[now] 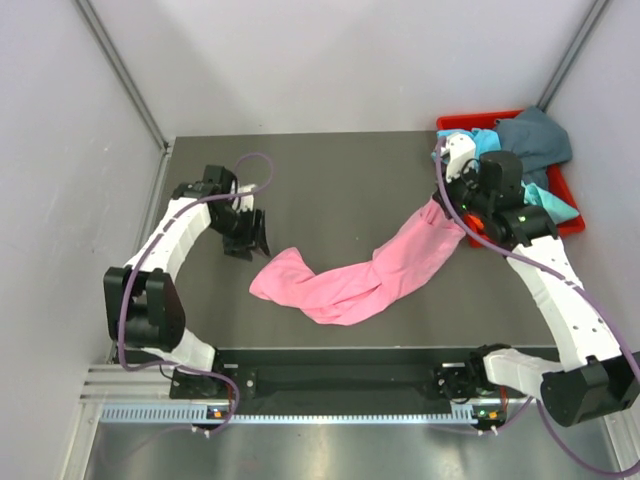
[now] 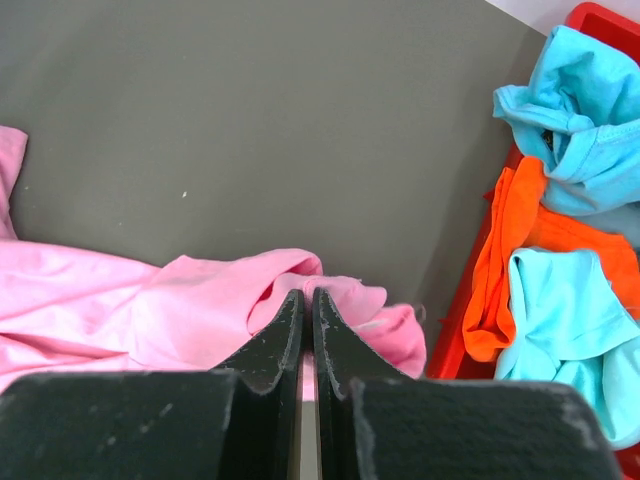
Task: Fold and stack the t-shirts
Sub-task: Flatten the tshirt out
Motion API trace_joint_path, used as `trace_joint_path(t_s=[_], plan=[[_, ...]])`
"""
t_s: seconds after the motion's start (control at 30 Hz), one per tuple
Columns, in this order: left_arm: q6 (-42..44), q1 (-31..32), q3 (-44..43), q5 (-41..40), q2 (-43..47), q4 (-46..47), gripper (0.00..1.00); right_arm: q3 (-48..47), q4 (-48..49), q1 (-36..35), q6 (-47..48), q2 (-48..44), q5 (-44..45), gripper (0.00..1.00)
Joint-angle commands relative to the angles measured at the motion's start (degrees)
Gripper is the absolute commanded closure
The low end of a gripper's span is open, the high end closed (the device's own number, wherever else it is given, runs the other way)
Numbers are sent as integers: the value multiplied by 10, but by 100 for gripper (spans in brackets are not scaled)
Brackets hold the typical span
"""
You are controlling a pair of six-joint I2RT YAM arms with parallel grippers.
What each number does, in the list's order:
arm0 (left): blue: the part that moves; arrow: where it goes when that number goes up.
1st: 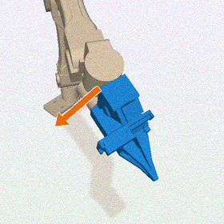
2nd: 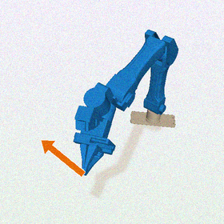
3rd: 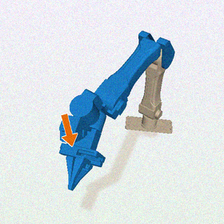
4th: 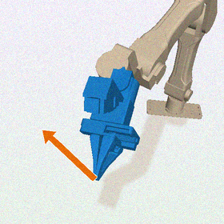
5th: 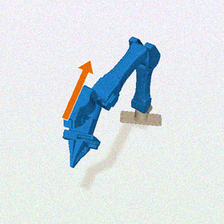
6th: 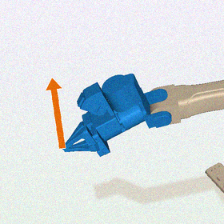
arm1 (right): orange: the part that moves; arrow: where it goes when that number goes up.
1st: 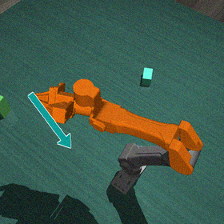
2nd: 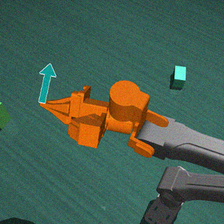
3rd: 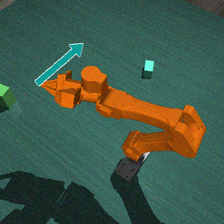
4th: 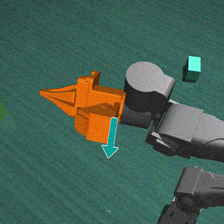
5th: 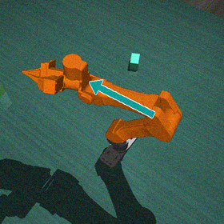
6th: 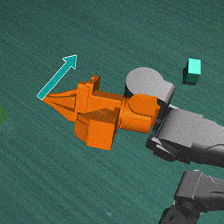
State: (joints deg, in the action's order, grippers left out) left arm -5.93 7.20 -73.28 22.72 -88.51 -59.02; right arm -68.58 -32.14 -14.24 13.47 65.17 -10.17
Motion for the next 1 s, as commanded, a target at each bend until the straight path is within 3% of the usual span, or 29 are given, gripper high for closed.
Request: trace_joint_path(t_s=[0.0,0.2,0.53,0.67,0.77,0.87,0.97], plan=[[-43,-23,41,42,-5,-21,43,-18,38,5,1,0,2,100],[-90,-54,96,62,-46,3,44,-46,33,5,3,22,-1,100],[-101,-62,73,41,-138,44,44,-35,39,7,5,23,1,100],[-96,-62,48,37,-176,41,49,-33,41,7,6,25,1,100],[-93,-63,41,27,-179,37,66,-32,43,9,6,24,1,100],[-97,-66,44,37,-177,41,99,-29,44,11,5,22,1,100],[-101,-66,40,47,-165,44,100,-26,45,12,5,21,-1,100]])
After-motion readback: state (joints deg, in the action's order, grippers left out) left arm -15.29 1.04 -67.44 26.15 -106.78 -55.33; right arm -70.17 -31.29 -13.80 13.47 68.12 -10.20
